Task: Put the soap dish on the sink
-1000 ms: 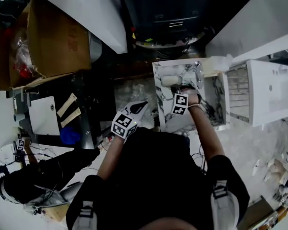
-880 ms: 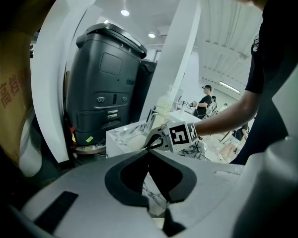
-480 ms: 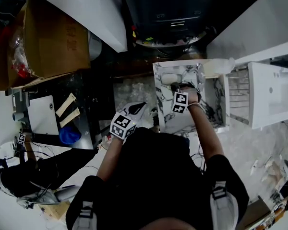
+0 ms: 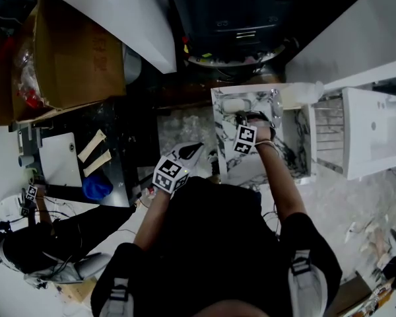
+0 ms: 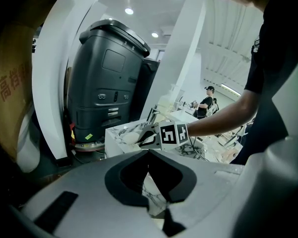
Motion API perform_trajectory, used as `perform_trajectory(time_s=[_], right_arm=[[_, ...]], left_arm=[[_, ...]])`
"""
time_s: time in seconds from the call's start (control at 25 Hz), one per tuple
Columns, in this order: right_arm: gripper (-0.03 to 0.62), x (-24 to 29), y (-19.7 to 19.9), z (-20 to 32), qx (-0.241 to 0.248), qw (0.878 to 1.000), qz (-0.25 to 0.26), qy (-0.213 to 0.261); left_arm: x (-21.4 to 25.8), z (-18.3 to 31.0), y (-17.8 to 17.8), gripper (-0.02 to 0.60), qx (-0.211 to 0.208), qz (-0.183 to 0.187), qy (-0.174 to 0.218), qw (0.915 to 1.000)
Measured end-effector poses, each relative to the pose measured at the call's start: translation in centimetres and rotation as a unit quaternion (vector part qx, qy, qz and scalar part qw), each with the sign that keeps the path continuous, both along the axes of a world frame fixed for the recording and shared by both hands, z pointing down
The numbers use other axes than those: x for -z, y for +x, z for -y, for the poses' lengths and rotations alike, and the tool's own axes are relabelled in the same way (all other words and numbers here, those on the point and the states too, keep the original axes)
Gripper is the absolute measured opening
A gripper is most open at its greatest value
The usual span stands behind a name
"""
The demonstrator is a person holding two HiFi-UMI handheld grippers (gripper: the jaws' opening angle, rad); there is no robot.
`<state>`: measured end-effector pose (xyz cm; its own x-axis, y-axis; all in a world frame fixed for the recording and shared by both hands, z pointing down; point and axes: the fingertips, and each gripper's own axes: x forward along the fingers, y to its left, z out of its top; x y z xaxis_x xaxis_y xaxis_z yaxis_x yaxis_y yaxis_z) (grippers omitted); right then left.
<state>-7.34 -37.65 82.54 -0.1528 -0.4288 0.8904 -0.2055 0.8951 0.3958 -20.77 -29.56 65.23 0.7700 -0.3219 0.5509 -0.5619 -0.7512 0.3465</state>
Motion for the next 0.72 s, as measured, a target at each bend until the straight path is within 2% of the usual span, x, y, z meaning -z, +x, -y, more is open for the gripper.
perform_trajectory(time_s=[0.28,0.52,0.6,0.72], right_arm=[[0.054,0.2,0.1,0.5,-0.008,1.0,-0.01,0.027],[0.058,0.6,0.6,0.2,-0.021,0.999,-0.001,0.031],[0.058,0.7,0.6,0.0,-0.028,0.999,0.009,0.033],[0.058,1.4,0.7,0.1,-0.07,0.996,0.045,0.038]], left_arm=[[-0.4,-0.2,-0.1,-0.002,-0.006,0.005,0.008,0.9999],[0.0,-0.6,0.4,-0.002,-0.008,-0.003,0.002,1.0],[-0.1,-0.7,0.6,-0.002,-0.01,-0.001,0.004,0.9999],[0.2,-0.7,0.9,-0.002,-0.011,-0.004,0.01,0.9999]])
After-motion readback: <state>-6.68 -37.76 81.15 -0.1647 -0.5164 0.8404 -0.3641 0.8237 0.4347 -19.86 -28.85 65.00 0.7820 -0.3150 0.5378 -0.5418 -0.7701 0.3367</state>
